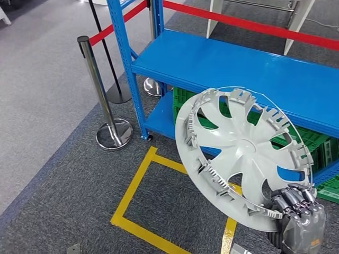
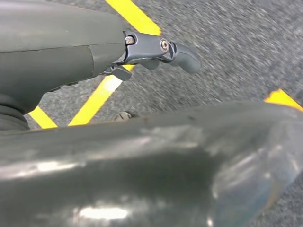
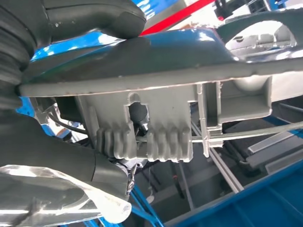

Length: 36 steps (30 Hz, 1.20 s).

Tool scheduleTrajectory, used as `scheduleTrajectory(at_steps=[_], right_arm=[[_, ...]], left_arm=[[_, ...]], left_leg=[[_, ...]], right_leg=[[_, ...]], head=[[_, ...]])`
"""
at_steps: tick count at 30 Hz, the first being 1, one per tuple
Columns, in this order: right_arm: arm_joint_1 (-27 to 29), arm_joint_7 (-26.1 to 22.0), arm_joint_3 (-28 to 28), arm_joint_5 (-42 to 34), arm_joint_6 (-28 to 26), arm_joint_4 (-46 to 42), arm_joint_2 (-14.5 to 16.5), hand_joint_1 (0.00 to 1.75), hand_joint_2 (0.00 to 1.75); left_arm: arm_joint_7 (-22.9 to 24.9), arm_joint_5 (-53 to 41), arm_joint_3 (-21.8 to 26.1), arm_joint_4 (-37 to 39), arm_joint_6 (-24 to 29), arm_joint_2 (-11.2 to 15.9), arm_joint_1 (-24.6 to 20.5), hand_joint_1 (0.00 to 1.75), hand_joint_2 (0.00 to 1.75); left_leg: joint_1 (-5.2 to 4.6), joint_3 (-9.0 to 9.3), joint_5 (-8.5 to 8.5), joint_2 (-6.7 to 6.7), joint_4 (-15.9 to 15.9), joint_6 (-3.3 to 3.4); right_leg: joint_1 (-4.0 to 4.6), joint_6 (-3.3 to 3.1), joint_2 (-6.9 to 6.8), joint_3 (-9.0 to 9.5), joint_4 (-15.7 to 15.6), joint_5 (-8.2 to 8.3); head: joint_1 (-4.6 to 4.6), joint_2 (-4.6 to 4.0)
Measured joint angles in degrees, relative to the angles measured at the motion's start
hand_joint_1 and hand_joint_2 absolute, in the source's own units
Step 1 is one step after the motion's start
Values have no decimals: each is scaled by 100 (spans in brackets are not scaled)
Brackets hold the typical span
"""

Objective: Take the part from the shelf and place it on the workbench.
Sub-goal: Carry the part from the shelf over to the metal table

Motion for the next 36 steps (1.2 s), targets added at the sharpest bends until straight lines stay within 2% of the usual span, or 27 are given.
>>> scheduleTrajectory(at_steps=[2, 4, 5, 6, 7, 8, 10, 11, 12, 13, 14, 15, 16, 18, 19, 20, 21, 22, 23, 25, 27, 29, 30, 31, 33, 35, 36], right_arm=[[21, 14, 19, 9, 0, -1, -5, 175, 175], [50, 33, 27, 22, 0, 1, -9, 175, 175], [63, 42, 31, 33, 0, 2, -11, 175, 175], [72, 52, 36, 44, 0, 3, -14, 175, 175], [77, 57, 43, 57, 0, 3, -15, 175, 175], [79, 63, 53, 67, 0, 3, -15, 175, 175], [78, 73, 68, 85, -1, 2, -16, 175, 175], [78, 79, 73, 94, -1, 1, -19, 175, 175], [80, 83, 76, 104, -2, -1, -22, 175, 175], [80, 87, 81, 114, -2, -1, -26, 175, 175], [79, 89, 87, 126, -2, -2, -32, 175, 175], [78, 91, 92, 132, -2, -4, -44, 175, 175], [79, 93, 97, 136, -2, -7, -57, 175, 175], [85, 96, 101, 136, -2, -11, -80, 175, 175], [91, 96, 102, 136, -2, -11, -88, 175, 175], [100, 96, 105, 137, -2, -11, -95, 175, 175], [110, 96, 108, 138, -2, -10, -102, 175, 175], [120, 96, 110, 140, -2, -10, -109, 175, 175], [125, 96, 113, 145, -2, -10, -113, 175, 175], [133, 101, 114, 169, -2, -13, -117, 175, 175], [155, 110, 115, 196, -3, -25, -118, 175, 175], [173, 113, 116, 210, -4, -34, -125, 175, 175], [174, 108, 116, 215, -4, -36, -130, 175, 175], [178, 106, 117, 214, -4, -41, -134, 175, 175], [182, 102, 118, 212, -4, -51, -138, 175, 175], [182, 102, 117, 213, -4, -56, -141, 175, 175], [182, 102, 117, 214, -4, -56, -142, 175, 175]], left_arm=[[10, -7, 1, 8, 4, 15, 0, 0, 0], [21, -12, 2, 14, 4, 25, -4, 0, 0], [25, -13, 2, 17, 3, 32, 1, 0, 0], [30, -13, 3, 19, 1, 39, 10, 0, 0], [33, -13, 4, 20, -2, 47, 19, 0, 0], [35, -14, 5, 20, -4, 55, 25, 0, 0], [36, -15, 5, 20, -9, 67, 16, 0, 0], [37, -17, 5, 21, -10, 71, 11, 0, 0], [37, -19, 5, 21, -10, 75, 12, 0, 0], [38, -22, 5, 22, -9, 81, 20, 0, 0], [40, -25, 5, 22, -8, 87, 34, 0, 0], [42, -28, 6, 23, -7, 92, 45, 0, 0], [44, -31, 7, 23, -7, 96, 47, 0, 0], [46, -35, 8, 25, -14, 97, 40, 0, 0], [46, -37, 8, 25, -20, 97, 35, 0, 0], [46, -37, 8, 26, -24, 97, 36, 0, 0], [46, -37, 8, 27, -27, 97, 38, 0, 0], [46, -37, 8, 28, -28, 97, 40, 0, 0], [46, -38, 9, 28, -28, 97, 42, 0, 0], [46, -44, 10, 29, -25, 98, 35, 0, 0], [45, -54, 10, 29, -13, 101, 28, 0, 0], [41, -58, 10, 33, 5, 108, 38, 0, 0], [37, -58, 11, 36, 17, 113, 46, 0, 0], [33, -57, 11, 38, 29, 117, 47, 0, 0], [28, -57, 12, 40, 50, 121, 32, 0, 0], [28, -57, 12, 42, 55, 121, 20, 0, 0], [28, -57, 12, 43, 56, 122, 23, 0, 0]], left_leg=[[8, -230, -312, 283, 500, -74], [49, -562, -659, 425, 1267, -137], [69, -655, -722, 443, 1504, -155], [85, -640, -669, 455, 1516, -165], [94, -511, -518, 482, 1290, -164], [95, -297, -314, 558, 893, -150], [54, 84, -62, 792, 144, -94], [30, 165, -25, 868, -45, -59], [8, 164, -40, 880, -97, -24], [1, 140, -24, 819, -106, 16], [11, 138, -4, 760, -130, 53], [22, 139, 20, 701, -156, 95], [35, 145, 47, 641, -184, 136], [38, 131, 77, 518, -203, 194], [28, 118, 82, 449, -202, 209], [17, 112, 86, 374, -201, 218], [9, 109, 90, 294, -196, 220], [5, 111, 92, 207, -187, 219], [5, 112, 91, 122, -170, 213], [5, 80, 80, -32, -106, 186], [18, 1, 91, -169, -49, 125], [37, -63, 114, -285, -27, 57], [29, -90, 87, -217, 16, 24], [21, -151, 4, -71, 146, -13], [23, -426, -318, 307, 754, -86], [70, -768, -590, 437, 1477, -138], [90, -834, -586, 450, 1618, -153]], right_leg=[[-12, -43, -165, -7, -14, 23], [-7, -51, -334, -25, -12, 25], [-6, -51, -416, -31, -11, 24], [-7, -50, -493, -33, -10, 24], [-7, -48, -565, -31, -9, 23], [-5, -44, -633, -24, -10, 20], [19, -11, -752, -16, -6, 8], [33, 15, -805, -15, -5, 2], [45, 45, -858, -14, -8, 0], [47, 79, -913, -6, -17, 2], [35, 116, -922, -10, -19, -14], [24, 148, -833, -28, 26, -70], [14, 171, -681, -95, 178, -185], [7, 181, -332, -398, 843, -563], [10, 178, -255, -588, 1247, -734], [13, 174, -226, -728, 1531, -816], [16, 167, -216, -778, 1619, -781], [16, 157, -203, -709, 1460, -625], [12, 144, -152, -546, 1105, -395], [-21, 125, 146, -200, 361, -95], [-33, 118, 352, -57, 81, -69], [-28, 95, 242, -34, 66, -59], [-35, 72, 164, -22, 53, -50], [-43, 44, 70, -5, 38, -45], [-39, -3, -128, 26, 23, -55], [-30, -22, -326, 45, 25, -77], [-31, -22, -414, 56, 25, -90]], head=[[-27, 0], [-43, 0], [-44, 0], [-45, 0], [-45, 0], [-45, 0], [-43, 0], [-40, 0], [-38, 0], [-38, 0], [-38, 0], [-34, 0], [-23, 0], [4, 0], [12, 0], [14, 0], [14, 0], [13, 0], [14, 0], [9, 0], [5, 0], [7, 0], [-2, 0], [-22, 0], [-56, 0], [-63, 0], [-64, 0]])
